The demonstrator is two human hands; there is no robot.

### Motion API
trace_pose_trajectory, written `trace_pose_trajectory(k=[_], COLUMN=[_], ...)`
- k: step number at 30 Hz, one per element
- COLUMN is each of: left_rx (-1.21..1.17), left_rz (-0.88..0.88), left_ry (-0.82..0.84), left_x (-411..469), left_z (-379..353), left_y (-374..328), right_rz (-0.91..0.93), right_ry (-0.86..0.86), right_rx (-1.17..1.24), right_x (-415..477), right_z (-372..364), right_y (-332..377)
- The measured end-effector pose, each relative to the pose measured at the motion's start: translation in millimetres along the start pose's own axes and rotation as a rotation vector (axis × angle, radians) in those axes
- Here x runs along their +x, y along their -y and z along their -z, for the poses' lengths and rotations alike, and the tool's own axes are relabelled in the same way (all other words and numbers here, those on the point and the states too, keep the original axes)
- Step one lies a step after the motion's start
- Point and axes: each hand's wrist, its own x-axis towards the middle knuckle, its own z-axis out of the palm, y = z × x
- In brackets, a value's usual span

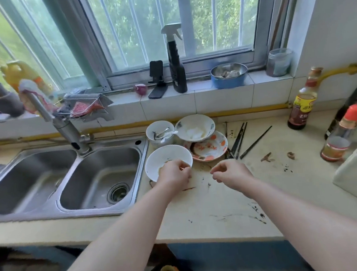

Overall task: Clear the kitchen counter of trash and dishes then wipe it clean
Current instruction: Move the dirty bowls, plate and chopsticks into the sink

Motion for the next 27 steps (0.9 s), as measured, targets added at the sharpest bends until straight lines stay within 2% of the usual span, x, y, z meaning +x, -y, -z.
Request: trace_pose_trajectory(k=[7,14,21,27], left_rx=[0.0,0.071,-0.078,-0.09], left_rz=[0.068,0.107,0.133,0.15], left_ry=[-0.057,-0.267,-0.265,-0.309], left_x=[32.9,84.9,161.0,205.6], left_z=[0.5,47.9,88.6,81.5], left_y=[3.3,21.4,28.5,22.0], right_rz=[0.014,-0.039,-0.103,-0.199], right_ry=[0.051,0.066,-0.01,-0.027], right_rx=[0.01,0.004,0.079,0.105], right_x=[44.7,82.9,124.6,149.4], right_z=[4.4,-7.2,-7.4,-16.2], right_y=[2.2,12.0,29.1,23.1])
